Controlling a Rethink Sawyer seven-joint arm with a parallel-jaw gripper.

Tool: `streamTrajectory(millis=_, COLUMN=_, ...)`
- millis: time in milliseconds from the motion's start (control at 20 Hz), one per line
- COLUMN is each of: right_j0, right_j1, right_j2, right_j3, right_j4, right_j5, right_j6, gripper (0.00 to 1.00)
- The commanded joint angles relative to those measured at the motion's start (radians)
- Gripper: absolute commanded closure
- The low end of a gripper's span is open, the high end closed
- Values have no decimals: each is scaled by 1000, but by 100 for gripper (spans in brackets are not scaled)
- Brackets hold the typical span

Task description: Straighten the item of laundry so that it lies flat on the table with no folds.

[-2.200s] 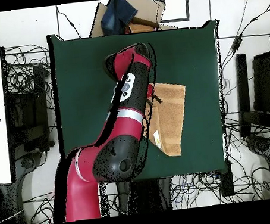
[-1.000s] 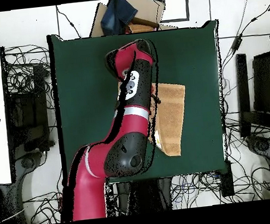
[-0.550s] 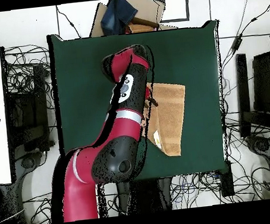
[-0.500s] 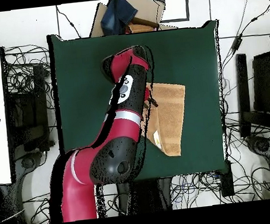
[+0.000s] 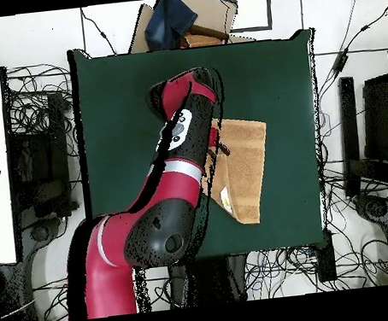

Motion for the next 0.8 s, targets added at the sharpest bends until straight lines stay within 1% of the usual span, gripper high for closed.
streamTrajectory(millis=50, right_j0=2, right_j1=4, right_j2=106, right_j3=125, right_j4=-35, right_j5=-70, right_j6=23, gripper=0)
streamTrajectory(millis=200, right_j0=0, right_j1=6, right_j2=103, right_j3=117, right_j4=-37, right_j5=-65, right_j6=18, gripper=0)
streamTrajectory(millis=350, right_j0=-9, right_j1=19, right_j2=96, right_j3=83, right_j4=-38, right_j5=-47, right_j6=12, gripper=0)
streamTrajectory(millis=800, right_j0=0, right_j1=-6, right_j2=102, right_j3=141, right_j4=-42, right_j5=-68, right_j6=14, gripper=0)
